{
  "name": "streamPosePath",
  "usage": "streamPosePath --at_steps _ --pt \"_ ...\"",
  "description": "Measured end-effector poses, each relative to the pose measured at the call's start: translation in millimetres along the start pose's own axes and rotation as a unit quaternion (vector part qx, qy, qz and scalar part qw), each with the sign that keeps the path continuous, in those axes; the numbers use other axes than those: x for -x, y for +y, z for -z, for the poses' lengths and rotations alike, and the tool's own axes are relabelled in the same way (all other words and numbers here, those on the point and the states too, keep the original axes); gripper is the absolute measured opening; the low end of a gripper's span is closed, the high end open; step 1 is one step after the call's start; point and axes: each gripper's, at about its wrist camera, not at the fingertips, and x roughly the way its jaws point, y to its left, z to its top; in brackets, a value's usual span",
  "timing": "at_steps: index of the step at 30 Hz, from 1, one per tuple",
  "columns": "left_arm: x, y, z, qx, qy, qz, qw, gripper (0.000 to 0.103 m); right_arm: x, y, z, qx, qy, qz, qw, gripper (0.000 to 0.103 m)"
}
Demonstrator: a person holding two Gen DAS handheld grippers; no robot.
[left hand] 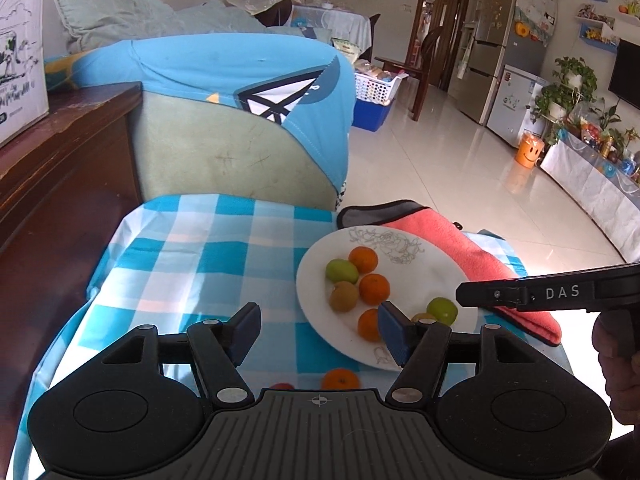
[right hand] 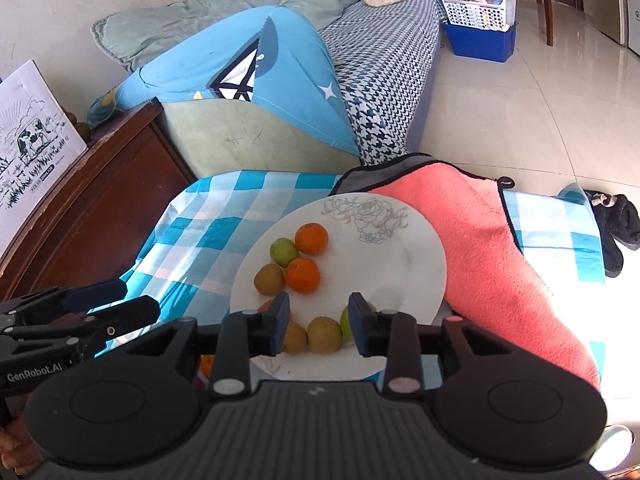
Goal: Organize fruits
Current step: 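Move both open grippers back over the remaining fruits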
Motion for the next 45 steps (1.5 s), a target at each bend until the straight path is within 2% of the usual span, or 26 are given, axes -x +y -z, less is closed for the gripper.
streamPosePath --at_steps 7,14,21,28,38,45 --pt "15.3 21.0 17.8 0.007 0.017 -0.021 0.9996 0.064 6.7 20.3 20.3 0.022 0.010 -0.021 0.999 0.035" --pt "23.1 27.5 41.6 -0.008 0.039 -0.015 0.9991 0.064 4.4 36.2 41.4 0.041 0.032 -0.038 0.998 0.035" --pt "23.4 21.8 65.2 -0.063 0.059 0.008 0.9962 0.065 -6.0 48.7 56.4 0.061 0.060 -0.055 0.995 0.035" --pt "16.9 18.3 85.5 -0.110 0.073 0.008 0.9911 0.065 -18.7 61.2 65.0 0.077 0.081 -0.064 0.992 0.035" --pt "4.9 16.4 94.7 -0.144 0.070 0.014 0.9870 0.064 -34.9 70.3 67.4 0.081 0.089 -0.057 0.991 0.036" --pt "-3.2 15.3 93.6 -0.143 0.066 0.025 0.9872 0.063 -41.3 69.9 66.2 0.075 0.087 -0.052 0.992 0.041"
